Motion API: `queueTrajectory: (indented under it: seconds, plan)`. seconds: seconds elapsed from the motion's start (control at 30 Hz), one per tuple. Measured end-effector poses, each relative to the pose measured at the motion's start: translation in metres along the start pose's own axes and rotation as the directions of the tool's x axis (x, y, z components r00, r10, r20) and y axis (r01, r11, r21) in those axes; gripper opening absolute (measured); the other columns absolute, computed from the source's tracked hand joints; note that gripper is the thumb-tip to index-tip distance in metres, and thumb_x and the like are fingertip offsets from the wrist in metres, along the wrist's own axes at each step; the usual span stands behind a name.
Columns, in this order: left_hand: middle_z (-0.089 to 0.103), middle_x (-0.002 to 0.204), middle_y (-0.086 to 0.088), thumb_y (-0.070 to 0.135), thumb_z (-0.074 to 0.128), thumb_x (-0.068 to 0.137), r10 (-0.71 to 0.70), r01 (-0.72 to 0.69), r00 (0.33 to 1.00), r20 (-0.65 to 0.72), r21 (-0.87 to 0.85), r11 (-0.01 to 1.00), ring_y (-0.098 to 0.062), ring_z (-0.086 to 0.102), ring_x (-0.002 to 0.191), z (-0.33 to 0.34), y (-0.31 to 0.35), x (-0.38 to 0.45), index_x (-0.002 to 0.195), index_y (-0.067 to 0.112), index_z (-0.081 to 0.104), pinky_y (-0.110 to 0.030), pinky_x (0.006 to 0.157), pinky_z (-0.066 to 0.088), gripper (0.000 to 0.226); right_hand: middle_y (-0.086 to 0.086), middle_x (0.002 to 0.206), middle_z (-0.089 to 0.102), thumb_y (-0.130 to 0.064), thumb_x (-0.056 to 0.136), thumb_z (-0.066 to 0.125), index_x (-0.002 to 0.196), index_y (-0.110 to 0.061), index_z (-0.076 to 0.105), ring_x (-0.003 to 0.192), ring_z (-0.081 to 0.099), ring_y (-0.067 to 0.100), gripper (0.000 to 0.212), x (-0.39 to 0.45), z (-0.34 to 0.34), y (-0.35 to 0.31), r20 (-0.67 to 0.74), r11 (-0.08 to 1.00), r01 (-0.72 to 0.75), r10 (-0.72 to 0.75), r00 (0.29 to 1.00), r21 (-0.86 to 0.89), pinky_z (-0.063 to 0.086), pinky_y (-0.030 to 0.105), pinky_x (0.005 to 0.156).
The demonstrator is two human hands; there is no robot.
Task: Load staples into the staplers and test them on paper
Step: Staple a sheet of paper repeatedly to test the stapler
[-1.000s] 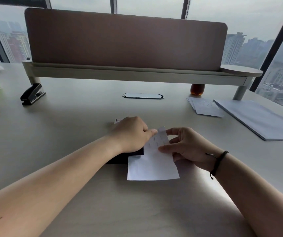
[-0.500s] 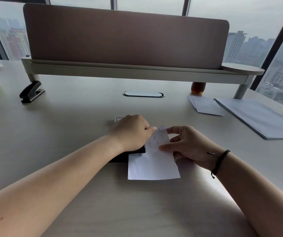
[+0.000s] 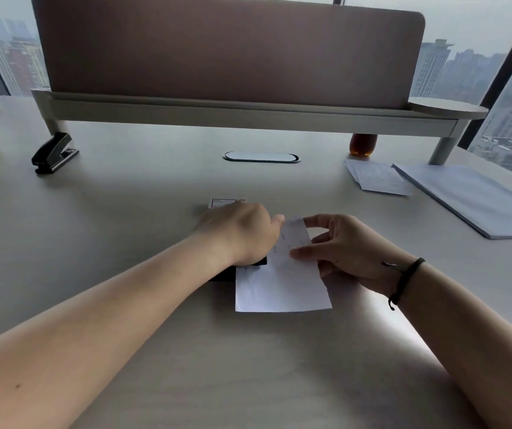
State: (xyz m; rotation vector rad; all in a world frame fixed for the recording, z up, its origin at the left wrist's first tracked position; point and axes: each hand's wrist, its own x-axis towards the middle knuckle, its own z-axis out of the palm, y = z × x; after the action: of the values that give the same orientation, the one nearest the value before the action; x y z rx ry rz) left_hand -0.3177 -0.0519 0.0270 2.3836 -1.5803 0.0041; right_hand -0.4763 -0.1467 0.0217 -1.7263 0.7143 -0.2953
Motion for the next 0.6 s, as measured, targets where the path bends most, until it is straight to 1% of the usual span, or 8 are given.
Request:
queueTrajectory:
  seconds: [0.1, 0.17, 0.2, 0.3, 0.37, 0.43, 0.53, 0.6]
  plan:
    - [0.064, 0.111, -0.016, 0.049, 0.020, 0.099, -0.025, 0.017, 0.997, 0.076, 0.104, 0.994, -0.034, 0.056, 0.097, 0.003, 0.000, 0.004, 0.068, 0.010, 0.045, -0.037, 0.079, 0.038, 0.056, 0.022, 0.094, 0.076, -0.009, 0.084, 0.072, 0.122, -0.010, 0.062, 0.068, 0.075, 0.026, 0.040, -0.001, 0.002, -0.002, 0.003, 0.999, -0.006, 0.006, 1.000, 0.044, 0.061, 0.030, 0.055]
    - [0.058, 0.132, -0.016, 0.048, 0.018, 0.100, -0.039, 0.022, 0.993, 0.111, 0.152, 0.988, -0.034, 0.052, 0.117, 0.002, 0.002, 0.004, 0.097, 0.011, 0.061, -0.041, 0.087, 0.037, 0.056, 0.019, 0.095, 0.077, -0.018, 0.088, 0.069, 0.121, -0.011, 0.063, 0.068, 0.074, 0.023, 0.034, 0.000, 0.004, -0.003, -0.011, 0.999, -0.004, 0.004, 1.000, 0.040, 0.060, 0.028, 0.054]
    - [0.054, 0.138, -0.016, 0.047, 0.018, 0.100, -0.046, 0.025, 0.992, 0.116, 0.175, 0.984, -0.034, 0.047, 0.125, 0.000, 0.003, 0.003, 0.113, 0.014, 0.062, -0.043, 0.094, 0.037, 0.056, 0.018, 0.097, 0.077, -0.023, 0.090, 0.066, 0.121, -0.012, 0.064, 0.073, 0.074, 0.026, 0.033, 0.000, 0.004, -0.003, -0.008, 0.999, -0.001, 0.001, 1.000, 0.034, 0.061, 0.030, 0.057]
    - [0.050, 0.142, -0.016, 0.046, 0.018, 0.101, -0.048, 0.023, 0.993, 0.108, 0.224, 0.974, -0.034, 0.038, 0.131, -0.003, 0.005, 0.001, 0.126, 0.016, 0.056, -0.047, 0.104, 0.033, 0.055, 0.018, 0.102, 0.076, -0.037, 0.091, 0.062, 0.127, -0.013, 0.059, 0.077, 0.071, 0.031, 0.043, 0.001, 0.006, -0.004, 0.007, 0.998, -0.011, 0.011, 1.000, 0.054, 0.061, 0.035, 0.060]
    - [0.049, 0.142, -0.015, 0.046, 0.018, 0.101, -0.058, 0.031, 0.992, 0.112, 0.233, 0.972, -0.034, 0.037, 0.131, -0.003, 0.005, 0.000, 0.127, 0.015, 0.054, -0.047, 0.104, 0.032, 0.054, 0.013, 0.090, 0.077, -0.039, 0.090, 0.063, 0.135, -0.016, 0.051, 0.067, 0.070, 0.025, 0.053, 0.002, 0.006, -0.005, -0.034, 0.997, -0.028, 0.031, 0.999, 0.069, 0.057, 0.030, 0.051]
    - [0.049, 0.143, -0.015, 0.046, 0.019, 0.100, -0.068, 0.038, 0.990, 0.121, 0.234, 0.972, -0.034, 0.037, 0.132, -0.002, 0.005, 0.000, 0.128, 0.015, 0.053, -0.047, 0.105, 0.031, 0.054, 0.008, 0.079, 0.076, -0.039, 0.090, 0.063, 0.140, -0.016, 0.046, 0.062, 0.069, 0.022, 0.058, 0.002, 0.008, -0.005, -0.059, 0.997, -0.035, 0.039, 0.997, 0.068, 0.056, 0.029, 0.050]
    - [0.049, 0.143, -0.015, 0.044, 0.020, 0.099, -0.073, 0.045, 0.990, 0.121, 0.221, 0.974, -0.033, 0.038, 0.132, -0.003, 0.005, 0.001, 0.127, 0.015, 0.053, -0.046, 0.105, 0.032, 0.052, 0.019, 0.092, 0.076, -0.037, 0.091, 0.063, 0.143, -0.019, 0.042, 0.075, 0.069, 0.030, 0.059, 0.002, 0.010, -0.005, -0.063, 0.998, -0.035, 0.039, 0.997, 0.059, 0.059, 0.045, 0.071]
    - [0.049, 0.143, -0.015, 0.044, 0.021, 0.099, -0.073, 0.048, 0.991, 0.112, 0.211, 0.976, -0.033, 0.038, 0.131, -0.002, 0.005, 0.000, 0.126, 0.016, 0.054, -0.045, 0.104, 0.032, 0.051, 0.019, 0.090, 0.075, -0.035, 0.092, 0.062, 0.142, -0.022, 0.042, 0.077, 0.068, 0.032, 0.056, 0.001, 0.010, -0.005, -0.072, 0.998, -0.036, 0.039, 0.997, 0.048, 0.057, 0.047, 0.075]
